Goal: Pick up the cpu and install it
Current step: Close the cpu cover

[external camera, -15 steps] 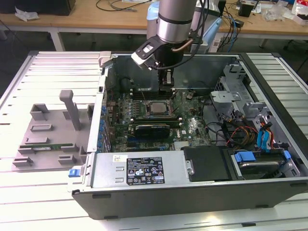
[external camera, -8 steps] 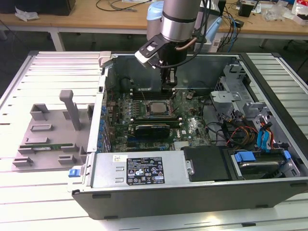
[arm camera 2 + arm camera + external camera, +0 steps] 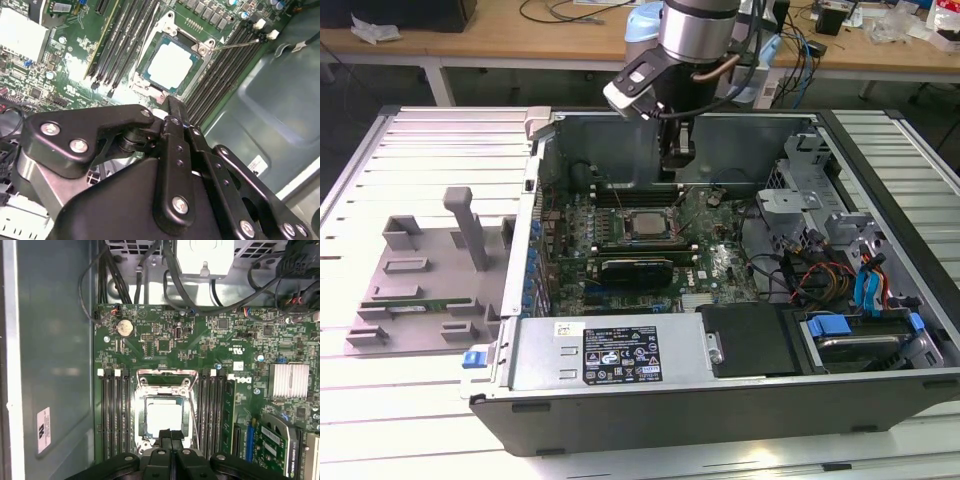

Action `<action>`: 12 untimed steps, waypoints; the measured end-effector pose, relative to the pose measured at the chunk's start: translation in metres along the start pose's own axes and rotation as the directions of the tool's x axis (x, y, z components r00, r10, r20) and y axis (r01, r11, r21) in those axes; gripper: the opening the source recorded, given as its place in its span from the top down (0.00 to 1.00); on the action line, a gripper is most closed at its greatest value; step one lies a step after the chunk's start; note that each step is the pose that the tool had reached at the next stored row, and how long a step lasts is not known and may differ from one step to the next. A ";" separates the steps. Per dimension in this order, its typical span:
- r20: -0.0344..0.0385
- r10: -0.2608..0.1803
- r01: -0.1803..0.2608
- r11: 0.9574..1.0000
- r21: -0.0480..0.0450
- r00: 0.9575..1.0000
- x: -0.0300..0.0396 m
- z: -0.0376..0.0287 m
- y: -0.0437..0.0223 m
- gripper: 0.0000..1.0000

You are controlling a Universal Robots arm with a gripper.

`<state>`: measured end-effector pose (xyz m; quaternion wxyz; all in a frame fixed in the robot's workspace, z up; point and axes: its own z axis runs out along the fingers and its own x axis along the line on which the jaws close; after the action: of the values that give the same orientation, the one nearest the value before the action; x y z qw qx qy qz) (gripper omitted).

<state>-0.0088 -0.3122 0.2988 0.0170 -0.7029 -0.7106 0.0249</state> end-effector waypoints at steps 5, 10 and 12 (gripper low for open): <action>0.000 0.000 0.000 1.000 0.000 1.000 -0.0002 -0.0186 -0.0001 0.89; 0.000 0.000 0.000 1.000 0.000 1.000 -0.0002 -0.0231 -0.0001 0.89; 0.000 0.000 0.000 1.000 0.001 1.000 -0.0003 -0.0232 0.0014 0.89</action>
<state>-0.0060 -0.3122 0.3219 0.0171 -0.7028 -0.7107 0.0252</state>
